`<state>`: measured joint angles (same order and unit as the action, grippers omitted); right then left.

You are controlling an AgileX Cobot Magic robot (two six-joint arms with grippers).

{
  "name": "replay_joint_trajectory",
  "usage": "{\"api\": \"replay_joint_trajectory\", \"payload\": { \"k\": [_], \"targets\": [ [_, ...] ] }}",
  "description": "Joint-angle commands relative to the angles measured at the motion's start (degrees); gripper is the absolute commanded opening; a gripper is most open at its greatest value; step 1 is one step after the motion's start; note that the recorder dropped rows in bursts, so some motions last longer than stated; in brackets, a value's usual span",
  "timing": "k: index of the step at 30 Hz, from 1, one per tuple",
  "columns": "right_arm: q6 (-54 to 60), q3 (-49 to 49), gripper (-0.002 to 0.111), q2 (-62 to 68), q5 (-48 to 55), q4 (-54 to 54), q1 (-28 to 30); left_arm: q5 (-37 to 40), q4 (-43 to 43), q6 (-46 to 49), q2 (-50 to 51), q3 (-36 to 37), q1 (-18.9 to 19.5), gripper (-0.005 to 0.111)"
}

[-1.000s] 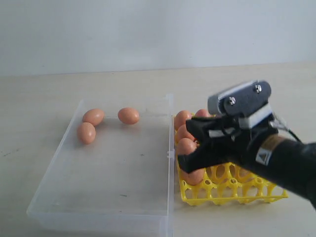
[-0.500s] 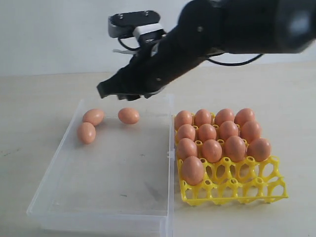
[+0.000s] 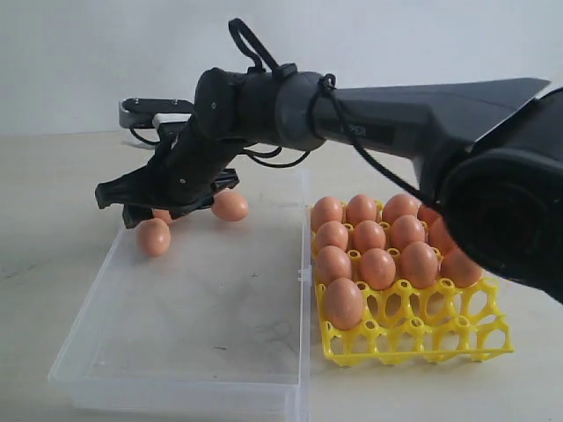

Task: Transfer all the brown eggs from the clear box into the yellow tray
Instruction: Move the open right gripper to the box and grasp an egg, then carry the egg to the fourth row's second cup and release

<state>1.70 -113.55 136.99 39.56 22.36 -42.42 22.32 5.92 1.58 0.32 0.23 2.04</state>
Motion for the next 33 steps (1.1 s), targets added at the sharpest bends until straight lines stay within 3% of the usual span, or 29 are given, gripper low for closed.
{"api": "replay_joint_trajectory", "payload": {
  "k": [1,12,15,19,22,25,33],
  "targets": [
    [-0.8,-3.2,0.058,3.0,0.8,-0.3,-0.2,-0.5,-0.1,-0.3,-0.3,-0.2,-0.3,0.000],
    [-0.9,-5.2,0.056,7.0,-1.7,-1.4,-0.2,-0.5,-0.1,-0.3,-0.3,-0.2,-0.3,0.000],
    [-0.9,-5.7,0.042,7.9,-1.3,-1.4,-0.2,-0.5,-0.1,-0.3,-0.3,-0.2,-0.3,0.000],
    [2.0,-5.7,0.002,7.0,-1.2,-1.4,-0.2,-0.5,-0.1,-0.3,-0.3,-0.2,-0.3,0.000],
    [4.6,-3.5,0.000,3.5,-2.9,-2.1,-0.2,-0.5,-0.1,-0.3,-0.3,-0.2,-0.3,0.000],
    [4.8,6.1,0.000,-4.6,-13.7,-6.1,-0.2,-0.5,-0.1,-0.3,-0.3,-0.2,-0.3,0.000],
    [5.0,52.7,0.000,-32.2,-55.3,-15.5,-0.1,-0.5,-0.1,-0.3,-0.3,-0.2,-0.3,0.000]
  ]
}}
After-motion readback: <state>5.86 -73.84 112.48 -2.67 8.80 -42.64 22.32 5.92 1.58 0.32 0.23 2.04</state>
